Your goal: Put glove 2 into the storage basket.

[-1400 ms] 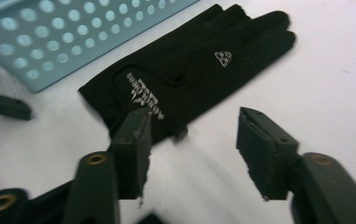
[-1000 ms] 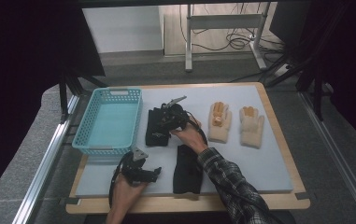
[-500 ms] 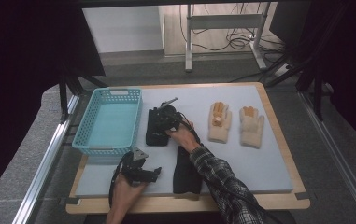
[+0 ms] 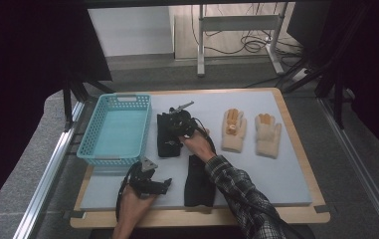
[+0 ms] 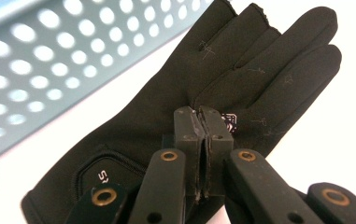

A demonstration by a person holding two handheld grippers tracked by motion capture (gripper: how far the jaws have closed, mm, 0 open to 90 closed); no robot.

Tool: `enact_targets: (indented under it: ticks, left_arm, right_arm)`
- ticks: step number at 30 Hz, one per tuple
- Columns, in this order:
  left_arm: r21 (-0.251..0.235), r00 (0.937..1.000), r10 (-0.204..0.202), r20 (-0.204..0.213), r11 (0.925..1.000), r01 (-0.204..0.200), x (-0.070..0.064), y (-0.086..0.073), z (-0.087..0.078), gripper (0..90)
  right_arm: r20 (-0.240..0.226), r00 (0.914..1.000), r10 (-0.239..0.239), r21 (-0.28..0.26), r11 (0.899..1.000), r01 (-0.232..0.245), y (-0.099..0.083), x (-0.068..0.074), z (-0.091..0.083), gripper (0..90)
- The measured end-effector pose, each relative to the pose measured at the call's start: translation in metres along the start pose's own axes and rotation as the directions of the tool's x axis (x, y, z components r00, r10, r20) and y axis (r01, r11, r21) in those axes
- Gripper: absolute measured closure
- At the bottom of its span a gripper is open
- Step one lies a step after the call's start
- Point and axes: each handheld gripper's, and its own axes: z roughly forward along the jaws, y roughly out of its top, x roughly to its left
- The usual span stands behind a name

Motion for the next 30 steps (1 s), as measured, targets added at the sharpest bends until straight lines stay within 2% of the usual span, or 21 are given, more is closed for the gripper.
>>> enact_targets:
  ticks: [6, 17, 23, 30]
  left_arm:
    - [0.001, 1.0, 0.002, -0.001, 1.0, -0.002, 0.0, 0.0, 0.0, 4.7]
    - [0.002, 1.0, 0.004, -0.002, 1.0, -0.004, 0.0, 0.0, 0.0, 4.6]
    - [0.004, 0.9999, 0.01, -0.002, 0.9999, -0.01, 0.001, 0.0, 0.0, 4.6]
    - [-0.003, 1.0, 0.003, -0.002, 1.0, -0.003, 0.0, 0.0, 0.0, 4.6]
  right_arm:
    - [-0.005, 0.9996, -0.027, -0.026, 0.999, 0.027, 0.003, 0.009, -0.025, 86.0]
    - [-0.027, 0.9996, 0.013, -0.09, 0.996, -0.016, -0.003, 0.01, -0.079, 86.0]
    - [-0.04, 0.9985, 0.037, -0.108, 0.993, -0.041, -0.016, 0.014, -0.113, 85.9]
    - [-0.054, 0.9967, 0.06, -0.1, 0.993, -0.065, -0.044, 0.027, -0.151, 85.9]
